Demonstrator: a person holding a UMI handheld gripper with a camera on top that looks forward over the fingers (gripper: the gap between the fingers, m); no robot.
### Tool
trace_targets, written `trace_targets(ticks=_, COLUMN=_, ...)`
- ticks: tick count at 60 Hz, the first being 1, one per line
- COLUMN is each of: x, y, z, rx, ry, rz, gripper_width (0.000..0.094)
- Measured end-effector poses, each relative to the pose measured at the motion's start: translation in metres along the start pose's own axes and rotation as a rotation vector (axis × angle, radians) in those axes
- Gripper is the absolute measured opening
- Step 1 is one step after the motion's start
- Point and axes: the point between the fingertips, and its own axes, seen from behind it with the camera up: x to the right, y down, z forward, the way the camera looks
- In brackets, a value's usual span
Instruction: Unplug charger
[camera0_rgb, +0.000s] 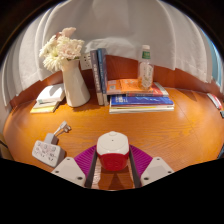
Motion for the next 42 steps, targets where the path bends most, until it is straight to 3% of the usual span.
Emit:
trace_targets(ticks=4, x=0.003, y=-0.010, z=-0.004, rx=0.009, ry=0.012, rz=-0.022, gripper_width=0.0717)
trace_targets(ticks=10, x=0.010, y=-0.032, z=-0.021, rx=0.049, ry=0.065, rz=-0.038, gripper_width=0.0760)
trace_targets(ticks=28, x=-0.015, y=-0.096, z=-0.138, rx=0.226, ry=0.086, rz=-0.016, gripper_width=0.0758)
trace_targets(ticks=42, x=-0.038, y=-0.078, z=-0.234, rx=0.294, ry=0.132, rz=-0.024, gripper_width=0.0758)
